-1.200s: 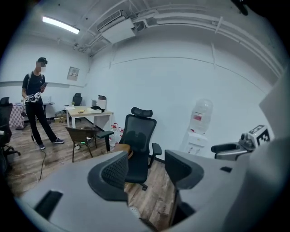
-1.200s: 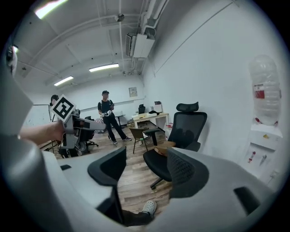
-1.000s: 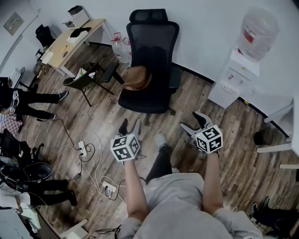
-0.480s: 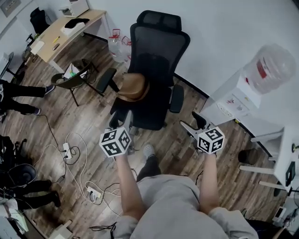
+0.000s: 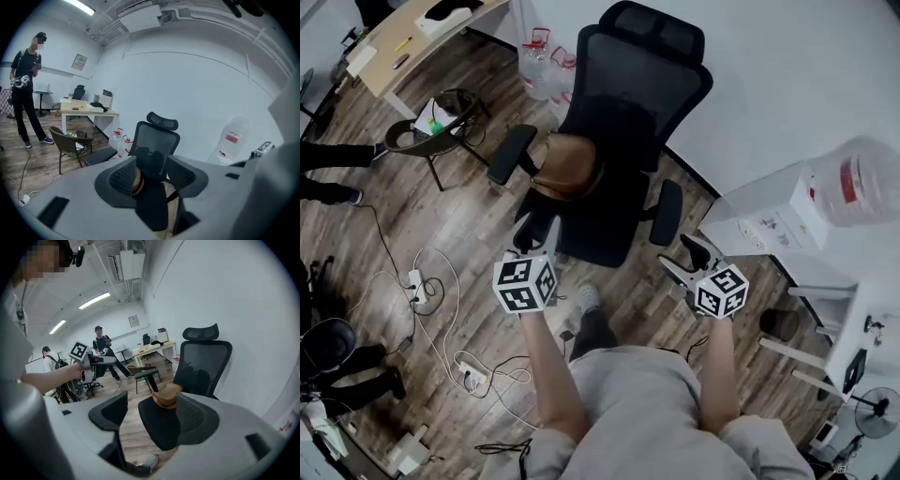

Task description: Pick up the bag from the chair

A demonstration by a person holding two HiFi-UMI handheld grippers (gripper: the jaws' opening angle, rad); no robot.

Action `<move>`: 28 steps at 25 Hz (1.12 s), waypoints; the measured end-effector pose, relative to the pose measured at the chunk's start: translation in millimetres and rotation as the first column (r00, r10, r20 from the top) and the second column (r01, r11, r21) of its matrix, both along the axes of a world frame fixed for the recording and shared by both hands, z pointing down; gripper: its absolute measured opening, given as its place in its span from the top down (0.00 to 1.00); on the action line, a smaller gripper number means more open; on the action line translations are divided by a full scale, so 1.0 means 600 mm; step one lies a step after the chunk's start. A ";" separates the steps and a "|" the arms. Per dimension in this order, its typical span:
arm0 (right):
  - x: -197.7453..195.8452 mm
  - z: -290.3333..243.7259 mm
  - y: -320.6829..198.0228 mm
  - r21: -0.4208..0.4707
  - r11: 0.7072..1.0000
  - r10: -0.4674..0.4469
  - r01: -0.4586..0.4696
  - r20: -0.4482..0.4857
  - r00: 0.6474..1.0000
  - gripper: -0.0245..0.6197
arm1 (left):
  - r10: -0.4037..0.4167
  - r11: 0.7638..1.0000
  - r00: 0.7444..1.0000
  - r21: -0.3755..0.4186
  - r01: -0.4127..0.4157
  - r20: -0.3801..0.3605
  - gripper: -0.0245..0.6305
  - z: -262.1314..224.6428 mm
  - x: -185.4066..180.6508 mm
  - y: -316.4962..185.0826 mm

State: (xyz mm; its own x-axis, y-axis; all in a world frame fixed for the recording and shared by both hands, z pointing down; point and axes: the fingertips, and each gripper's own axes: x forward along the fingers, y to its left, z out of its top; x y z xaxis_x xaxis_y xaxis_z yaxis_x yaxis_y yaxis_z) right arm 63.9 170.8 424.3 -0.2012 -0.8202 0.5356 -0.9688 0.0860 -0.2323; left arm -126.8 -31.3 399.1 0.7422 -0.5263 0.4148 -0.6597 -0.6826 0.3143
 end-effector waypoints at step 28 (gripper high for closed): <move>0.243 0.045 -0.380 0.073 0.970 -0.237 0.231 0.086 0.968 0.37 | -0.556 0.829 0.818 0.036 0.557 0.146 0.67 0.076 -0.102 -0.090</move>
State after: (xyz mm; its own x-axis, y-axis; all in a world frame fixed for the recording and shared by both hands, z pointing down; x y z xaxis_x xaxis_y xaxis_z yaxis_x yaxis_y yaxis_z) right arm 209.9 -57.5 451.2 -0.4377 -0.7754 0.4551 -0.8945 0.3244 -0.3076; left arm -188.0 -85.1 444.6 0.2554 -0.8278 0.4994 -0.9646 -0.1830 0.1900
